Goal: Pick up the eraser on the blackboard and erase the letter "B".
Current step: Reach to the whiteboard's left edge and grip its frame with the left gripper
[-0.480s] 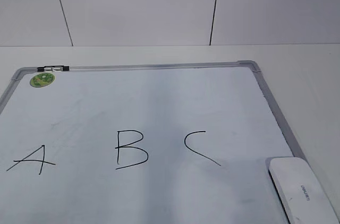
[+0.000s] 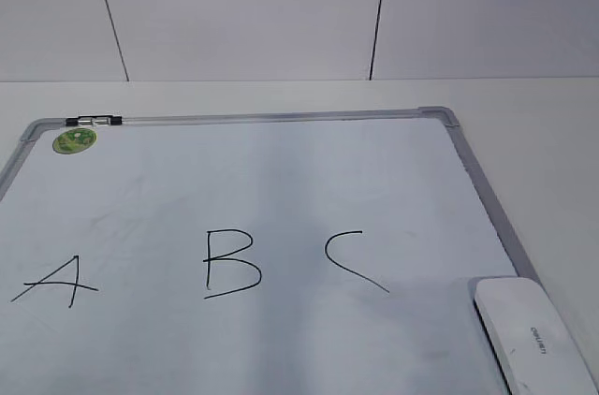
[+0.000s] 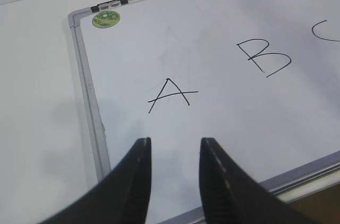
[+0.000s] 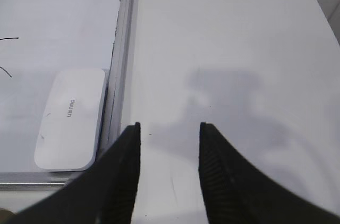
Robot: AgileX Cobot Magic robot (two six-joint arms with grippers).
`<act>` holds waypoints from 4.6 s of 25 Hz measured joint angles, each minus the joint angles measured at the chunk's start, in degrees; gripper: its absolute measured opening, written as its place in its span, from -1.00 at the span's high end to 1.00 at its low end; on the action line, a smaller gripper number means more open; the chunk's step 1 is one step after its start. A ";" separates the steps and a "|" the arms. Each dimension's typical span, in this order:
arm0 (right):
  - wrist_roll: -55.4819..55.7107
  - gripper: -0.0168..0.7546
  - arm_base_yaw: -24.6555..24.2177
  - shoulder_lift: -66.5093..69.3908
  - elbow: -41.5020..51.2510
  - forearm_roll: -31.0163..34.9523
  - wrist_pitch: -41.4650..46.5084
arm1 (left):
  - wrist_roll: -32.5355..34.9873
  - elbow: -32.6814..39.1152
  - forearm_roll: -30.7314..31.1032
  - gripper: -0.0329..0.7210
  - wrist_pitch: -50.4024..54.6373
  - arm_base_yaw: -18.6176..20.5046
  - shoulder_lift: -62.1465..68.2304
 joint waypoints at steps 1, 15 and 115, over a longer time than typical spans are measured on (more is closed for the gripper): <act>0.00 0.23 0.00 0.00 0.00 0.00 0.00 | 0.00 0.00 0.00 0.28 0.00 0.00 0.00; 0.00 0.23 0.00 13.42 -2.33 1.84 -0.76 | 0.00 0.00 0.00 0.28 0.00 0.00 0.00; 4.93 0.23 -0.09 38.80 -7.90 10.80 5.06 | -4.68 -40.37 7.78 0.28 -6.21 10.24 107.85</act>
